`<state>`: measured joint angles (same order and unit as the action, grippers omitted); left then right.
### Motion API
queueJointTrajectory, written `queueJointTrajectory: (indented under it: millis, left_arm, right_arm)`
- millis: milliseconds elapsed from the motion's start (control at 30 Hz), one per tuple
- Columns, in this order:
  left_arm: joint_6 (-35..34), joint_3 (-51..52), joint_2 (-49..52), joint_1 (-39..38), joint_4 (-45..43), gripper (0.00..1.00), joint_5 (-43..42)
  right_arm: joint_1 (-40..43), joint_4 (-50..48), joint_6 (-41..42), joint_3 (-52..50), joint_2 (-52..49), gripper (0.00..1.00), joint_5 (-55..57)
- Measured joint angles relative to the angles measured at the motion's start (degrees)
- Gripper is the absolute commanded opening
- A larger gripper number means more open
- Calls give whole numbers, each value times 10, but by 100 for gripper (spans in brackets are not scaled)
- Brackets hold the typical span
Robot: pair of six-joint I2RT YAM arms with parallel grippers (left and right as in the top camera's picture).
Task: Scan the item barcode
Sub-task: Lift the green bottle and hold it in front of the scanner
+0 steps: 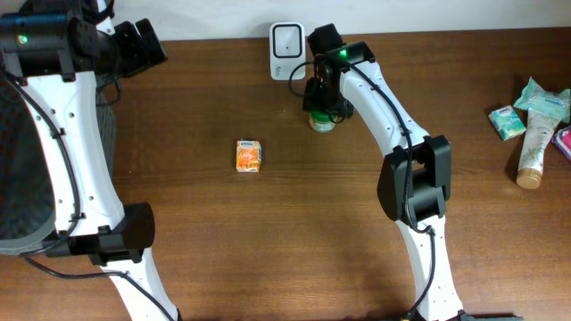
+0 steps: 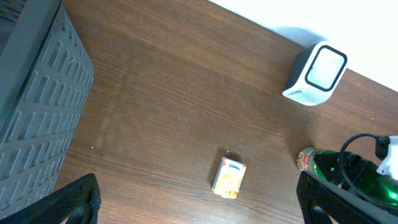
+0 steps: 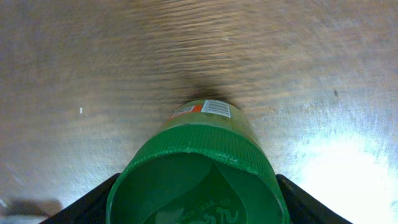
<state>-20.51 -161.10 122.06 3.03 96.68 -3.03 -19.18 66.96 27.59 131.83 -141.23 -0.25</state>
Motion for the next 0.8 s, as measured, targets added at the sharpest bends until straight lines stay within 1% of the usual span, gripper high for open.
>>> queueJointTrajectory:
  millis: [33, 67, 100, 133, 167, 200, 233, 267, 300, 367, 433, 500, 567, 633, 800]
  left_arm:
    - [0, 0, 0, 0, 0, 99, 0]
    - [0, 0, 0, 0, 0, 99, 0]
    - [0, 0, 0, 0, 0, 99, 0]
    - [0, 0, 0, 0, 0, 99, 0]
    - [0, 0, 0, 0, 0, 99, 0]
    - [0, 0, 0, 0, 0, 99, 0]
    - [0, 0, 0, 0, 0, 99, 0]
    - [0, 0, 0, 0, 0, 99, 0]
    - [0, 0, 0, 0, 0, 99, 0]
    - [0, 0, 0, 0, 0, 99, 0]
    - [0, 0, 0, 0, 0, 99, 0]
    - [0, 0, 0, 0, 0, 99, 0]
    - [0, 0, 0, 0, 0, 99, 0]
    - [0, 0, 0, 0, 0, 99, 0]
    - [0, 0, 0, 0, 0, 99, 0]
  right_arm:
    - [0, 1, -41, 0, 0, 71, -3]
    - [-1, 24, -150, 0, 0, 71, -16]
    - [-2, 36, -197, 0, 0, 71, -20]
    - [-5, 51, -272, 0, 0, 77, -24]
    - [-8, 65, -333, 0, 0, 96, -24]
    - [-10, 69, -369, 0, 0, 99, -20]
    - [-11, 70, -402, 0, 0, 99, -10]
    - [-11, 68, -423, 0, 0, 99, 1]
    - [-11, 64, -424, 0, 0, 99, 5]
    - [-11, 63, -390, 0, 0, 99, 10]
    - [-11, 68, -322, 4, 0, 99, 13]
    - [-10, 75, -228, 16, 0, 99, 13]
    - [-6, 74, -70, 19, 0, 99, -22]
    - [-3, 63, 16, 19, 0, 99, -42]
    - [-3, 51, 161, 16, 0, 99, -47]
